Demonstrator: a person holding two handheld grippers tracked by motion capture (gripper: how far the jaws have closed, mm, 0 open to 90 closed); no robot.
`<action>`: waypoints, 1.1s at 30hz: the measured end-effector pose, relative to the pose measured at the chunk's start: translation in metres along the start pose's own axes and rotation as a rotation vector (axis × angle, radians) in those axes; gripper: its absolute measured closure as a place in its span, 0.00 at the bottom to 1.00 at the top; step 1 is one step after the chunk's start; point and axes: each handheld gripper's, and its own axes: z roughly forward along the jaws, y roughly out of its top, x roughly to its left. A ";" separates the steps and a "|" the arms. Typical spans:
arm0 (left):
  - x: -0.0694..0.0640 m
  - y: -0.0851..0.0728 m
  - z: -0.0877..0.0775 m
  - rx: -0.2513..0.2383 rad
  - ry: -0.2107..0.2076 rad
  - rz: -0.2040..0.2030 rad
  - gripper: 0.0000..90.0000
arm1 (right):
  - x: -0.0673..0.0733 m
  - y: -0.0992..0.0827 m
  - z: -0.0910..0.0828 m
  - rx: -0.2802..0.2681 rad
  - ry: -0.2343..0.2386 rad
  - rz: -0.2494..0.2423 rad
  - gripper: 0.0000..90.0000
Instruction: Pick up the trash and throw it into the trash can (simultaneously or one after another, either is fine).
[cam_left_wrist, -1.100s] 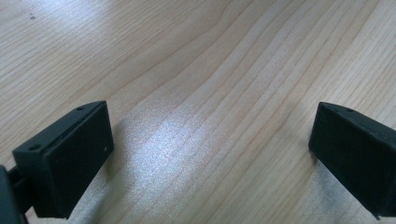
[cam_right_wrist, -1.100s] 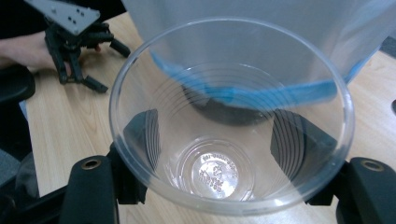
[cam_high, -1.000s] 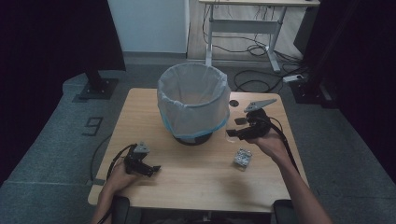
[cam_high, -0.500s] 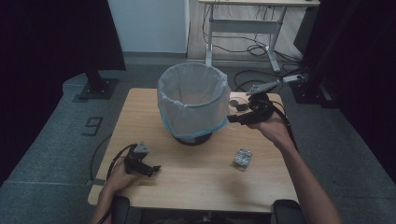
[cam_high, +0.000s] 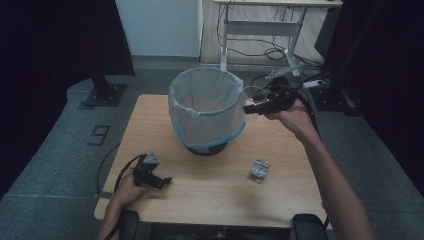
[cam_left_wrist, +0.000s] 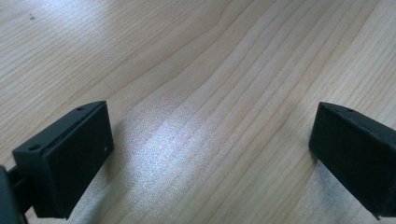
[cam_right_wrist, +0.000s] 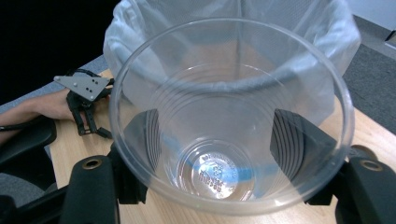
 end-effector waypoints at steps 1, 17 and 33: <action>0.000 0.000 0.000 0.000 0.000 0.000 0.00 | 0.000 0.003 -0.001 -0.001 -0.003 -0.003 0.36; 0.000 0.000 0.000 0.000 0.000 0.001 0.00 | 0.003 0.059 0.004 -0.001 -0.017 -0.036 0.36; 0.000 0.000 0.000 0.000 -0.001 0.003 0.00 | 0.009 0.100 0.053 0.012 -0.017 -0.074 0.36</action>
